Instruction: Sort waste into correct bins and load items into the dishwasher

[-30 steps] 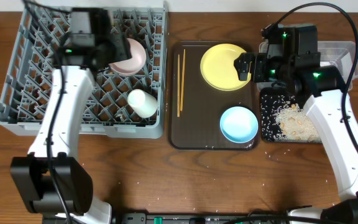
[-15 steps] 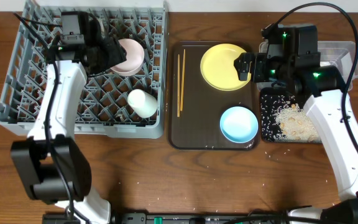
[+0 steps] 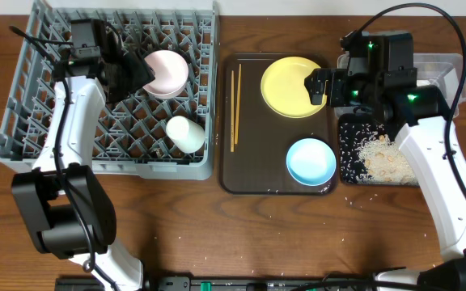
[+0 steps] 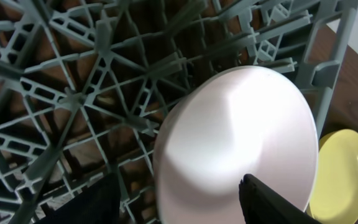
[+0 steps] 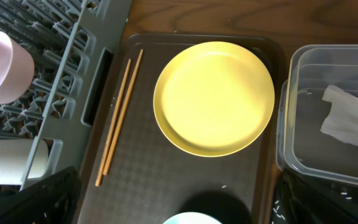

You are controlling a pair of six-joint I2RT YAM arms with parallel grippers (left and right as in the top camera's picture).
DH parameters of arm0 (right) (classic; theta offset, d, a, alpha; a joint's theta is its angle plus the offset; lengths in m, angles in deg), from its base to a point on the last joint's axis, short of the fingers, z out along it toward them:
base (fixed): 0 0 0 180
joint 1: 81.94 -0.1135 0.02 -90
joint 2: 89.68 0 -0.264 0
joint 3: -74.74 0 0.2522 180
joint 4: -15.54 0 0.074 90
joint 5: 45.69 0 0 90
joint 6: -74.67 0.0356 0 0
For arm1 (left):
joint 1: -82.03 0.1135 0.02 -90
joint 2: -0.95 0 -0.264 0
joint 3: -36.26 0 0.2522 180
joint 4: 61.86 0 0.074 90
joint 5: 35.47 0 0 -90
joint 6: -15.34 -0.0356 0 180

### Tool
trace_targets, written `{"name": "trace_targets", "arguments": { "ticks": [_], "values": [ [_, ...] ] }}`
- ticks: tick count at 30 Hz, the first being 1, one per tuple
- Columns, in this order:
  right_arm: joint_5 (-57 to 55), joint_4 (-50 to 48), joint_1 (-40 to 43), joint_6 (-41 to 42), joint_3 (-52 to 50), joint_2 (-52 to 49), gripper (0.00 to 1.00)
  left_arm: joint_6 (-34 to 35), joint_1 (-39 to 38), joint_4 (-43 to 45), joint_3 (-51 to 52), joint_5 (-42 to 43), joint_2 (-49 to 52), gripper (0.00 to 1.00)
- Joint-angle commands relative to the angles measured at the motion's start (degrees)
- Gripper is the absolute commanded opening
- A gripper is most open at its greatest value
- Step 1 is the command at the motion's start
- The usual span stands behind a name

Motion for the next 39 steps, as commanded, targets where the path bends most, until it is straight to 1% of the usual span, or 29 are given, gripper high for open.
{"name": "trace_targets", "arguments": {
  "ticks": [1, 2, 4, 11, 14, 16, 19, 21, 23, 26, 31, 36, 39],
  "values": [
    [-0.1, 0.0, -0.3, -0.8, 0.5, -0.2, 0.99, 2.6, 0.4, -1.3, -0.5, 0.9, -0.1, 0.63],
    [-0.1, 0.0, -0.3, -0.8, 0.5, -0.2, 0.99, 3.9, 0.4, -2.6, -0.2, 1.0, 0.2, 0.67],
    [-0.1, 0.0, -0.3, -0.8, 0.5, -0.2, 0.99, 5.7, 0.4, -3.1, 0.6, 1.6, 0.7, 0.68],
    [-0.1, 0.0, -0.3, -0.8, 0.5, -0.2, 0.99, 6.6, 0.3, -0.7, 2.6, 9.4, 3.4, 0.69],
    [-0.1, 0.0, -0.3, -0.8, 0.5, -0.2, 0.99, 6.8, 0.0, -0.2, 2.6, 10.4, 4.9, 0.69],
    [-0.1, 0.0, -0.3, -0.8, 0.5, -0.2, 0.99, 6.8, 0.0, 0.2, 2.6, 10.4, 5.8, 0.67],
    [-0.1, 0.0, -0.3, -0.8, 0.5, -0.2, 0.99, 7.0, 0.0, 0.7, 2.6, 10.4, 6.3, 0.58],
    [-0.1, 0.0, -0.3, -0.8, 0.5, -0.2, 0.99, 7.0, 0.0, 1.6, 2.6, 10.4, 6.3, 0.53],
    [-0.1, 0.0, -0.3, -0.8, 0.5, -0.2, 0.99, 7.0, 0.0, 2.4, 2.6, 10.4, 6.3, 0.53],
    [-0.1, 0.0, -0.3, -0.8, 0.5, -0.2, 0.99, 7.0, 0.0, 3.1, 2.6, 10.4, 6.3, 0.48],
    [-0.1, 0.0, -0.3, -0.8, 0.5, -0.2, 0.99, 7.0, 0.0, 4.5, 2.5, 10.4, 6.3, 0.34],
    [-0.1, 0.1, -0.3, -0.8, 0.5, -0.2, 0.99, 6.9, 0.0, 4.6, 2.3, 10.4, 6.1, 0.23],
    [-0.1, 0.0, -0.3, -0.8, 0.5, -0.2, 0.99, 6.3, 0.0, 4.6, 1.9, 10.4, 5.0, 0.11]
  ]
}}
